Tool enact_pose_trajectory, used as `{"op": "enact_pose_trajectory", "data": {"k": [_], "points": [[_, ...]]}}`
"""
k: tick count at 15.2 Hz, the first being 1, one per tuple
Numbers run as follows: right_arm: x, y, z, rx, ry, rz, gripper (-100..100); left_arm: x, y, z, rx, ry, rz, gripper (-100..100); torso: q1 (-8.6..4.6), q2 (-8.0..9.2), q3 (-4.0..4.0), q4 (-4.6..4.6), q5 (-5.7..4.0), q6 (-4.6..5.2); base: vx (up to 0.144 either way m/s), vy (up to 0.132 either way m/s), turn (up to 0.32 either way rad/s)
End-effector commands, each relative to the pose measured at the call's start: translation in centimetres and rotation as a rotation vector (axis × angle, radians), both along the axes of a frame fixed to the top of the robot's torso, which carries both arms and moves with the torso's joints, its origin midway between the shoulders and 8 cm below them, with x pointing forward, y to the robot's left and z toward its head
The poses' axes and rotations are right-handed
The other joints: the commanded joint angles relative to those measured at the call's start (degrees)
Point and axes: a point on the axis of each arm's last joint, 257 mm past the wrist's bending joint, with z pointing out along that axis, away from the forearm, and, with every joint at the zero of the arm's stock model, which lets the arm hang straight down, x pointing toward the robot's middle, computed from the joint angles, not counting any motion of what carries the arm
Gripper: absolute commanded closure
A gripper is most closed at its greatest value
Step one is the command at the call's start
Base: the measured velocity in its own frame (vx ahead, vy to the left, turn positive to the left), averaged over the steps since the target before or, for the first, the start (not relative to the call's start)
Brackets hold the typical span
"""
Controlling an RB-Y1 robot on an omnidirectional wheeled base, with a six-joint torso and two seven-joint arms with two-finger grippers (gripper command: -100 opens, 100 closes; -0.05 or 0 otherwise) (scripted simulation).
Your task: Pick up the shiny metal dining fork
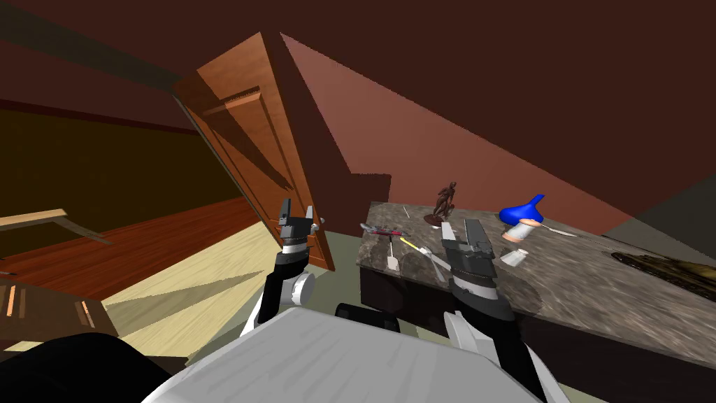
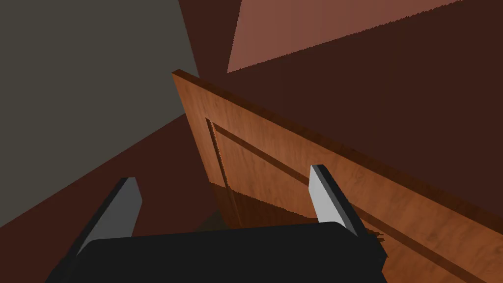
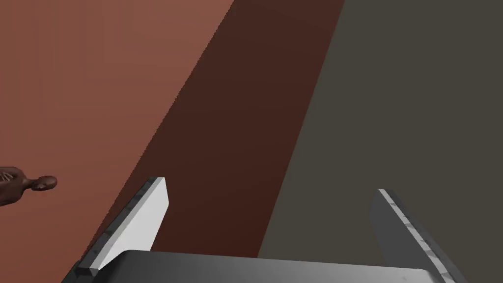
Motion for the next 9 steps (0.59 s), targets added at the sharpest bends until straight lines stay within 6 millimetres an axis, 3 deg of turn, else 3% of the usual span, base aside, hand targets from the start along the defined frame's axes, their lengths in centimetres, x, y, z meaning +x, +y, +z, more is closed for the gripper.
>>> {"op": "enact_pose_trajectory", "data": {"k": [1, 5, 9], "points": [[1.2, 0.1, -1.0, 0.002, 0.045, 0.038, -100, 0.0, 0.0, 0.0, 0.000, 0.000, 0.000, 0, 0.00, 0.00, 0.00, 0.00, 0.00, 0.00, -0.043, 0.004, -0.026], [2.9, -0.2, -2.3, 0.029, 0.108, 0.077, -100, 0.0, 0.0, 0.0, 0.000, 0.000, 0.000, 0, -0.04, 0.27, 0.15, 0.06, -0.01, 0.00, -0.071, -0.002, -0.015], [5.2, -0.7, -4.3, 0.079, 0.193, 0.120, -100, 0.0, 0.0, 0.0, 0.000, 0.000, 0.000, 0, -0.06, 0.13, 0.07, 0.03, -0.01, 0.00, -0.028, -0.008, -0.007]]}}
